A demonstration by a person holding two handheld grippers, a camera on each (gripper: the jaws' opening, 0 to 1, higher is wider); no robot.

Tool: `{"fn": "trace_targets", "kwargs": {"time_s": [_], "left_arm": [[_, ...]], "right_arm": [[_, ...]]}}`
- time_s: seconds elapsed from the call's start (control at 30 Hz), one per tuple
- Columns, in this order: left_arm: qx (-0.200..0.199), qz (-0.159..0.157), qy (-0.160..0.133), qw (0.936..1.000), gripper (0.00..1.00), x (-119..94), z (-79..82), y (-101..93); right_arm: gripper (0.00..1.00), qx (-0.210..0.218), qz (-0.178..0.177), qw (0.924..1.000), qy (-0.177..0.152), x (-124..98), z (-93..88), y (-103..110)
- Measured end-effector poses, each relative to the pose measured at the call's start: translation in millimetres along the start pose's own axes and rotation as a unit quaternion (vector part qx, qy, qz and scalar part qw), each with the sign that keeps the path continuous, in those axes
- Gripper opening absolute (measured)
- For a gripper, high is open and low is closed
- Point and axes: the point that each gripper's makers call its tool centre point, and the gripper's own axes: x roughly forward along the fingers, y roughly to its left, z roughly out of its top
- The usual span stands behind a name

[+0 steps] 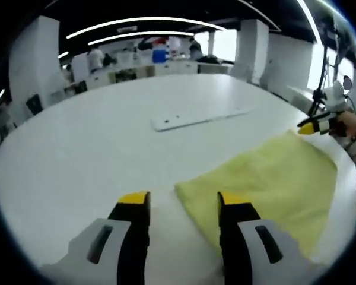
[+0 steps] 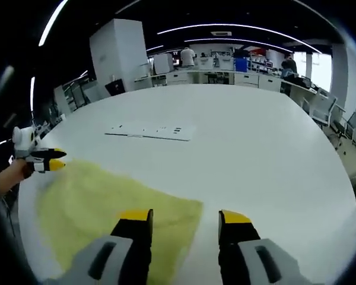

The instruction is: Fold the garment on the visible template until the final outline fits inside the template.

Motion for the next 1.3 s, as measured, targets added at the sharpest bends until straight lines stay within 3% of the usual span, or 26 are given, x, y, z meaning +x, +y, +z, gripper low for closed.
{"fn": "trace_targets", "kwargs": {"time_s": [0.13,0.2,0.4,0.53,0.8,1.3], "left_arm": [[-0.018,-0.007,-0.023,0.9996,0.57,-12.7,4.7,-4.4],[-0.013,-0.010,-0.020,0.9997,0.63,-17.1,4.0,-7.4],[-0.002,-0.016,-0.021,0.9996,0.69,-34.8,3.1,-13.1],[0.001,-0.041,-0.034,0.9986,0.74,-46.3,1.7,-25.1],[0.020,-0.063,-0.027,0.9975,0.77,-66.2,-13.9,-43.6],[0.041,-0.063,-0.023,0.9969,0.73,-96.0,-37.0,-54.9]], "right_arm": [[0.52,0.003,0.009,0.9999,0.008,-11.4,-2.9,8.2],[0.55,0.000,0.015,0.9998,0.011,-17.5,-4.5,14.0],[0.62,-0.005,0.026,0.9995,0.018,-37.2,-12.4,28.0],[0.63,-0.004,0.033,0.9993,0.017,-48.3,-17.2,36.8],[0.63,-0.019,0.044,0.9987,0.019,-69.2,-32.1,55.1],[0.61,-0.039,0.051,0.9973,0.036,-89.7,-63.7,72.5]]}}
